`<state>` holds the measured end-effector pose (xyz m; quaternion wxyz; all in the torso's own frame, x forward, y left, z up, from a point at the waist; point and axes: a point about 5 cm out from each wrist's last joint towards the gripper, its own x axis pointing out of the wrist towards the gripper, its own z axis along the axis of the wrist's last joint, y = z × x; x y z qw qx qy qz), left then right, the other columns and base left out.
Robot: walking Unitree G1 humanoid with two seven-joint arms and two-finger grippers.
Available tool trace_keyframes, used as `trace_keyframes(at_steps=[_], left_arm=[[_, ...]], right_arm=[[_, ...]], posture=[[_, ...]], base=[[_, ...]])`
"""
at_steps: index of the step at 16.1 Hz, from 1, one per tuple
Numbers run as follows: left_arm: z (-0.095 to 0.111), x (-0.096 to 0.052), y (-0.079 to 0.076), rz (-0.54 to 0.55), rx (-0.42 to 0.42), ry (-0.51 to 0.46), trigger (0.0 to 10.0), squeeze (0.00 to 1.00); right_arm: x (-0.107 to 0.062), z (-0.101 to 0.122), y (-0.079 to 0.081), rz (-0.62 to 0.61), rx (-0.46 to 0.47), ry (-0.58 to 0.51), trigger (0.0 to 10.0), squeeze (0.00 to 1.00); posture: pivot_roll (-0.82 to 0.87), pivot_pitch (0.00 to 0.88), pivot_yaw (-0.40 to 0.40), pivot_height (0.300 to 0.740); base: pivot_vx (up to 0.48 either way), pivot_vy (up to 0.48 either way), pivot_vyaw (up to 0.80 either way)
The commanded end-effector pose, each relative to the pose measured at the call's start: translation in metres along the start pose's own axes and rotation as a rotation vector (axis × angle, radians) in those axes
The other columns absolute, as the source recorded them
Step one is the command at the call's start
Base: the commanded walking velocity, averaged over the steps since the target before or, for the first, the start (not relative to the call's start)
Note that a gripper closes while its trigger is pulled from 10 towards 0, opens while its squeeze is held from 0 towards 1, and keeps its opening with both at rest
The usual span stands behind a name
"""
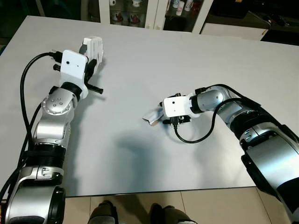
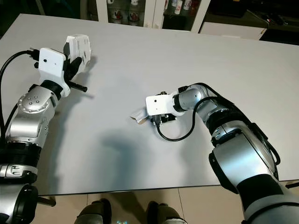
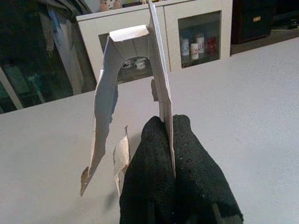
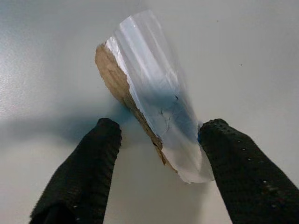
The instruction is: Picking trash to rubbish bin
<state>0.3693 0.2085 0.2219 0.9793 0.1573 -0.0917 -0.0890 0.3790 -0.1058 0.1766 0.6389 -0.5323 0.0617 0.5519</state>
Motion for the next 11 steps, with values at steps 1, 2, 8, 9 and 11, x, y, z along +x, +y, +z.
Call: trace_keyframes(at_steps=[1,2,8,9,11], left_arm=[[0.0043,0.0016,-0.0079,-0.038,0.002,-0.01,10.0,0.0],[0.0052,0.0017,-0.0092,-0.048,0.004,-0.012,10.0,0.0],[0.0057,0.0003,-0.0157,-0.069,0.0,-0.013,10.0,0.0],[0.0057,0.0001,-0.016,-0.07,-0.001,-0.013,10.0,0.0],[0.0057,-0.0004,-0.0175,-0.074,-0.002,-0.014,10.0,0.0]], right_arm=[[0.0027,-0.0136,0.0164,0.081,0.041,0.054,0.0,0.0],[0.003,-0.0135,0.0169,0.084,0.042,0.052,0.0,0.0],[0.0034,-0.016,0.0218,0.105,0.052,0.049,0.0,0.0],[0.0034,-0.0162,0.0221,0.105,0.054,0.048,0.0,0.0],[0.0037,-0.0169,0.0235,0.103,0.06,0.044,0.0,0.0]], posture=[[0.01,0.191,-0.153,0.74],[0.01,0.191,-0.151,0.74],[0.01,0.16,-0.142,0.74],[0.02,0.156,-0.141,0.74],[0.02,0.146,-0.14,0.74]], base=[[0.0,0.0,0.0],[0.0,0.0,0.0],[0.0,0.0,0.0],[0.0,0.0,0.0],[0.0,0.0,0.0]])
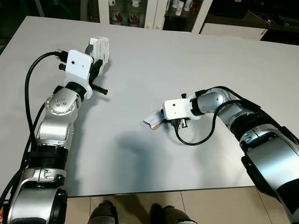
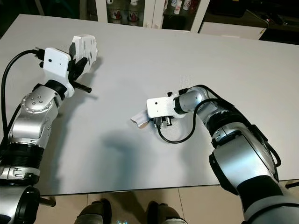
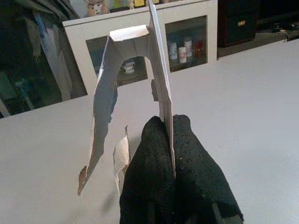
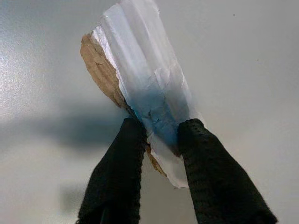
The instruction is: Picking trash to rubbish bin
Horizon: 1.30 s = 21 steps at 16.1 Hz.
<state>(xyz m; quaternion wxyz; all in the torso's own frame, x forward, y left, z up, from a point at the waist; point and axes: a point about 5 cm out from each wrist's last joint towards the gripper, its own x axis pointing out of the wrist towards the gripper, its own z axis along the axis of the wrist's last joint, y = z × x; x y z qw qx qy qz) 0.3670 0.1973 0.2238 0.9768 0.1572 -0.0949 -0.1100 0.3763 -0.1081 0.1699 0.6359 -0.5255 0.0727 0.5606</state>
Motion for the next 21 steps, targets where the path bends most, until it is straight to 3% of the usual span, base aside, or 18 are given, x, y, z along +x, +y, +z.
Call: trace_keyframes(at_steps=[1,4,8,12,14,17,19,20,21], left_arm=[[0.0,0.0,-0.009,-0.035,-0.003,-0.002,10.0,0.0],[-0.001,0.0,-0.014,-0.044,-0.012,-0.003,10.0,0.0],[0.0,0.001,-0.015,-0.042,-0.022,-0.006,10.0,0.0],[-0.002,0.002,-0.018,-0.021,-0.059,-0.013,10.0,0.0],[-0.003,0.002,-0.02,-0.023,-0.066,-0.012,10.0,0.0],[-0.008,0.002,-0.026,-0.004,-0.117,-0.003,10.0,0.0],[-0.022,-0.002,-0.026,0.08,-0.179,0.02,10.0,0.0],[-0.026,-0.004,-0.025,0.118,-0.205,0.025,10.0,0.0],[-0.03,-0.006,-0.025,0.133,-0.219,0.03,10.0,0.0]], right_arm=[[0.003,-0.014,0.018,0.075,0.05,0.041,0.0,0.0],[0.006,-0.009,0.019,0.068,0.091,-0.032,0.0,0.0],[0.01,0.005,0.017,0.019,0.159,-0.21,0.0,0.0],[0.0,0.015,-0.009,-0.275,0.37,-0.422,0.0,0.0],[-0.003,0.014,-0.011,-0.316,0.402,-0.463,0.0,0.0],[-0.009,0.005,-0.013,-0.46,0.521,-0.518,0.0,0.0],[-0.013,-0.01,-0.01,-0.652,0.675,-0.524,0.0,0.0],[-0.015,-0.014,-0.009,-0.724,0.719,-0.529,2.0,0.0],[-0.016,-0.017,-0.008,-0.769,0.756,-0.532,8.5,0.0]], posture=[[0.02,0.141,-0.138,0.74],[0.02,0.134,-0.137,0.74],[0.01,0.128,-0.133,0.74],[0.01,0.123,-0.124,0.74],[0.01,0.12,-0.121,0.74],[0.0,0.11,-0.109,0.74],[0.0,0.101,-0.098,0.74],[0.01,0.098,-0.091,0.74],[0.01,0.096,-0.09,0.74]], base=[[0.0,0.0,0.0],[0.0,0.0,0.0],[0.0,0.0,0.0],[0.0,0.0,0.0],[0.0,0.0,0.0],[0.0,0.0,0.0],[0.0,0.0,0.0],[0.0,0.0,0.0],[0.0,0.0,0.0]])
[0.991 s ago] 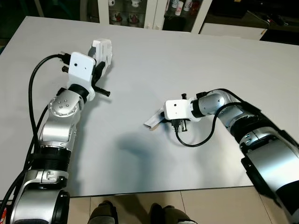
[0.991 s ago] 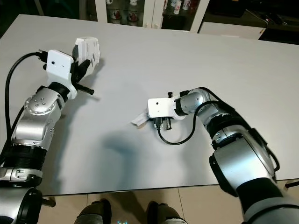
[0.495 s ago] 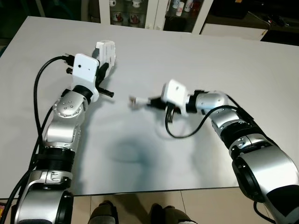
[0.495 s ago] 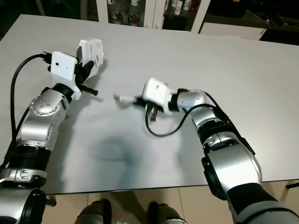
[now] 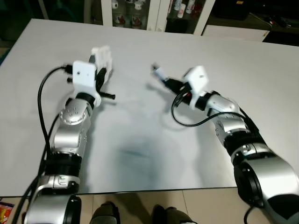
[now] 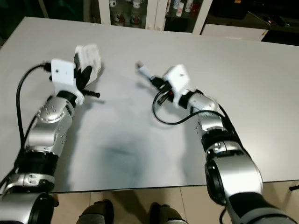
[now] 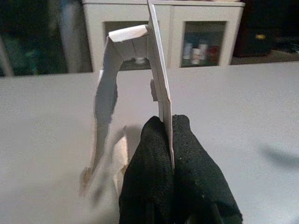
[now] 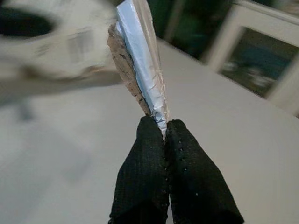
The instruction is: Picking trash to rubbish bin
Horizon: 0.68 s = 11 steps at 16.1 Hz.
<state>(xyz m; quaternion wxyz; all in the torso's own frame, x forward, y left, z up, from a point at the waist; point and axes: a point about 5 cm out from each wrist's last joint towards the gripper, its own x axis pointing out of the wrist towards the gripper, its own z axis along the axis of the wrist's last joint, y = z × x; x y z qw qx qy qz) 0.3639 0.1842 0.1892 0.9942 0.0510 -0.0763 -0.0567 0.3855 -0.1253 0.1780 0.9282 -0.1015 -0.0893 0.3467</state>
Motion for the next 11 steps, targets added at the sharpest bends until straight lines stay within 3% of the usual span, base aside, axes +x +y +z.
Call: trace_keyframes(at_steps=[1,3,6,9,11], left_arm=[[-0.007,-0.003,0.0,0.025,-0.031,0.004,10.0,0.0],[-0.018,-0.007,-0.003,0.059,-0.084,0.022,10.0,0.0],[-0.024,-0.008,-0.004,0.077,-0.113,0.021,10.0,0.0],[-0.026,-0.008,-0.005,0.075,-0.102,0.026,10.0,0.0],[-0.034,-0.012,-0.015,0.031,-0.087,0.041,10.0,0.0]], right_arm=[[-0.005,-0.002,-0.008,-0.109,0.057,-0.016,10.0,0.0],[-0.015,-0.008,-0.019,-0.323,0.158,-0.054,10.0,0.0],[-0.034,-0.01,-0.038,-0.558,0.214,-0.108,10.0,0.0],[-0.041,-0.007,-0.044,-0.636,0.213,-0.144,10.0,0.0],[-0.047,-0.008,-0.041,-0.707,0.216,-0.177,10.0,0.0]], posture=[[0.01,0.091,-0.085,0.74],[0.01,0.08,-0.07,0.74],[0.0,0.06,-0.054,0.74],[0.0,0.044,-0.046,0.74],[0.0,0.028,-0.033,0.74]], base=[[0.0,0.0,0.0],[0.0,0.0,0.0],[0.0,0.0,0.0],[0.0,0.0,0.0],[0.0,0.0,0.0]])
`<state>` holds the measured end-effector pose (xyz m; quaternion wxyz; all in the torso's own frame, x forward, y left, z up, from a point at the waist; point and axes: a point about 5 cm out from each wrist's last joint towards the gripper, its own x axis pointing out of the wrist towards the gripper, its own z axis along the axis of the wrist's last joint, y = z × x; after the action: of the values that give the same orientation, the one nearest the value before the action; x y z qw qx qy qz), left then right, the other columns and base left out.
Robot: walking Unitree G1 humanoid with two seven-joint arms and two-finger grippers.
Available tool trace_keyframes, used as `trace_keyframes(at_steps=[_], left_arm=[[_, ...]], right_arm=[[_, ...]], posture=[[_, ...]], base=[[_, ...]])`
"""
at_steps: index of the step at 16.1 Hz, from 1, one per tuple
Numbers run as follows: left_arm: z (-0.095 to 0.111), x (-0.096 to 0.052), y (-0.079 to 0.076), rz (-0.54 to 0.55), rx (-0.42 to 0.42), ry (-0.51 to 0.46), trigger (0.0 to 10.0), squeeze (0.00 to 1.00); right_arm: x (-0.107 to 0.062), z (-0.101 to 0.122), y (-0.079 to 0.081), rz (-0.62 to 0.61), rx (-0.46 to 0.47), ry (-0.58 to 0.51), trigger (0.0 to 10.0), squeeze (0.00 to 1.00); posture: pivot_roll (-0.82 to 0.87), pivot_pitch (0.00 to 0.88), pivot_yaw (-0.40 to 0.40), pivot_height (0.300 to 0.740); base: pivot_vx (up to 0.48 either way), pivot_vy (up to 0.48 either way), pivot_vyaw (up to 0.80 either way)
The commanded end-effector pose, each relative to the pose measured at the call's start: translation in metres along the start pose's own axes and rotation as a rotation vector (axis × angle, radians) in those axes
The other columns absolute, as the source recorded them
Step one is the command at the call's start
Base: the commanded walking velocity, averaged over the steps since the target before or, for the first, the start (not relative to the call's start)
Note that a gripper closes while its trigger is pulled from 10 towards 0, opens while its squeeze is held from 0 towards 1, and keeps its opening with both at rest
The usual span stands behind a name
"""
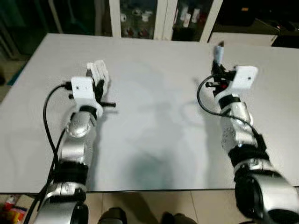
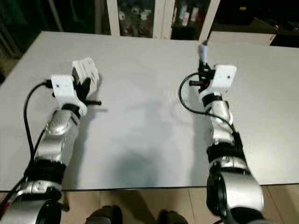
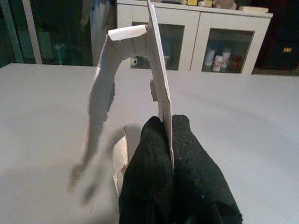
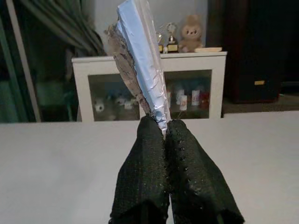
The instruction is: Picking trash to rubbish bin
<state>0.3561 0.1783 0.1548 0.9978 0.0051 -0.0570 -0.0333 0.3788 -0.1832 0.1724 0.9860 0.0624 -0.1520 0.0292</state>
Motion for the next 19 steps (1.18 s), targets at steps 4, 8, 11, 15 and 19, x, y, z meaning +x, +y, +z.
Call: trace_keyframes(at_steps=[4,8,11,15,19], left_arm=[[-0.012,-0.004,-0.007,-0.031,0.029,0.037,10.0,0.0],[-0.023,-0.009,-0.014,-0.04,0.034,0.066,10.0,0.0],[-0.03,-0.009,-0.015,-0.042,0.039,0.08,10.0,0.0],[-0.025,-0.007,-0.009,-0.017,0.025,0.049,10.0,0.0],[-0.028,-0.008,-0.01,-0.014,0.025,0.05,10.0,0.0]], right_arm=[[-0.022,-0.02,-0.009,-0.149,0.026,0.042,10.0,0.0],[-0.036,-0.028,-0.018,-0.209,0.027,0.066,10.0,0.0],[-0.034,-0.028,-0.015,-0.22,0.023,0.078,10.0,0.0],[-0.035,-0.033,-0.003,-0.202,0.043,0.103,10.0,0.0],[-0.035,-0.035,0.001,-0.192,0.042,0.124,10.0,0.0]], posture=[[0.0,0.016,-0.025,0.74],[-0.01,0.002,-0.021,0.74],[0.0,0.0,-0.016,0.74],[0.0,0.0,-0.021,0.74],[0.0,0.0,-0.029,0.74]], base=[[0.0,0.0,0.0],[0.0,0.0,0.0],[0.0,0.0,0.0],[0.0,0.0,0.0],[0.0,0.0,0.0]])
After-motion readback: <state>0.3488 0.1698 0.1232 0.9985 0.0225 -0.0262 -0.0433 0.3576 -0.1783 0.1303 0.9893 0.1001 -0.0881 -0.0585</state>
